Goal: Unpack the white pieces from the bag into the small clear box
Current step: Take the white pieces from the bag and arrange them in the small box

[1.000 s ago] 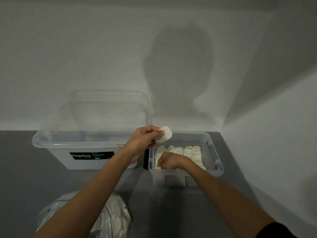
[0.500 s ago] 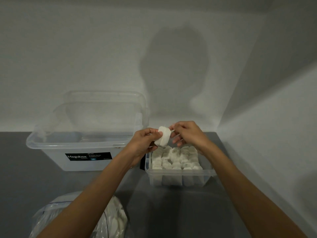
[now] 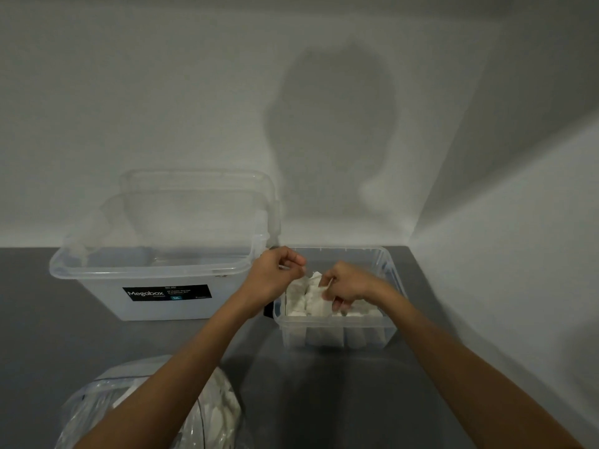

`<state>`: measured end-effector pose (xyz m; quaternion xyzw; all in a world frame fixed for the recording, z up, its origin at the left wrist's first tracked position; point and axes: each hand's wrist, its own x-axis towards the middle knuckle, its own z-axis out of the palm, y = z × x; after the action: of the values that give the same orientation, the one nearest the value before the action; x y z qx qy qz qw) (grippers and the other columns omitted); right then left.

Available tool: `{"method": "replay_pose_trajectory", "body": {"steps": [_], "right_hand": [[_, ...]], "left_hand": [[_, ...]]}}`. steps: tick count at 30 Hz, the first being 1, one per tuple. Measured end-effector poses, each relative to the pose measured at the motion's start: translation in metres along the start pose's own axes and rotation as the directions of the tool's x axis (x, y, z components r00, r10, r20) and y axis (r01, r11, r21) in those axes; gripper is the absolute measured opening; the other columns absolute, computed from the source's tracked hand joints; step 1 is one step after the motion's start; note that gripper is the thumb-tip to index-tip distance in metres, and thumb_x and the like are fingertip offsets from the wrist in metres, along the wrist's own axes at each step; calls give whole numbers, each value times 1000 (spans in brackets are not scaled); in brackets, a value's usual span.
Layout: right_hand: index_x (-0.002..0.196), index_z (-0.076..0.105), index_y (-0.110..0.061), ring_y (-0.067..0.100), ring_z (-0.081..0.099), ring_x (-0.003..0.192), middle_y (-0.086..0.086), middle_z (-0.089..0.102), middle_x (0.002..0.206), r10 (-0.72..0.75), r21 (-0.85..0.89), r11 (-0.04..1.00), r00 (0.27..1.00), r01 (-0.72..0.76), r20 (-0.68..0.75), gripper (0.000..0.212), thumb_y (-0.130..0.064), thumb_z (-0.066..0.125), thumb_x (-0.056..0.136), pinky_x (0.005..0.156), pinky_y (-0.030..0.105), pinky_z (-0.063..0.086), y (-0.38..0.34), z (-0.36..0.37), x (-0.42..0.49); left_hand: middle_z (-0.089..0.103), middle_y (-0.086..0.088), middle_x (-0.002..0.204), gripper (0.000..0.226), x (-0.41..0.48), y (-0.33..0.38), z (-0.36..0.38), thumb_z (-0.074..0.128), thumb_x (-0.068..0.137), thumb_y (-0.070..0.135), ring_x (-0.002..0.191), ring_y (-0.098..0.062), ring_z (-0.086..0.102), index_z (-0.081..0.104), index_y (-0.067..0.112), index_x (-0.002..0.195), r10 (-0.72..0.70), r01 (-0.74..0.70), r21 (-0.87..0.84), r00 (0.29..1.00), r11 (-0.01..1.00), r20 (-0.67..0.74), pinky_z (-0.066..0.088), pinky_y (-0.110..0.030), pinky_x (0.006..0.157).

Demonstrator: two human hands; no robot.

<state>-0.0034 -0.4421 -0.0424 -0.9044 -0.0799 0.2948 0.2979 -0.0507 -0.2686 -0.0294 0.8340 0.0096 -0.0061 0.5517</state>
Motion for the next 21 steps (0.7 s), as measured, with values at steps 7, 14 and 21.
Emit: {"method": "replay_pose_trajectory", "body": {"steps": [7,14,21], "right_hand": [[118,65,-10,20,58,93,8,64,114,4,-293,956,999,12,54,31,-6,60,88,77,27,51,9,26,16],[113,65,-7,24,58,102,12,61,118,-37,-403,915,999,24,-24,26,-11,61,88,83,27,45,7,31,13],[105,66,-12,15,64,69,7,68,101,-224,-277,949,940,150,-258,17,-14,63,89,70,28,53,-29,0,-34]], "left_hand": [[68,0,89,11,-6,-2,-4,63,87,8,89,-13,65,67,14,95,-9,9,-9,999,1000,43,53,-25,84],[69,-4,90,11,-15,-2,-11,64,87,9,84,-11,67,67,12,97,-10,11,-22,999,1000,53,54,-24,81],[70,-6,94,15,-37,14,-35,63,87,7,79,-6,65,67,13,100,17,-13,-51,995,999,96,54,-15,70]]}}
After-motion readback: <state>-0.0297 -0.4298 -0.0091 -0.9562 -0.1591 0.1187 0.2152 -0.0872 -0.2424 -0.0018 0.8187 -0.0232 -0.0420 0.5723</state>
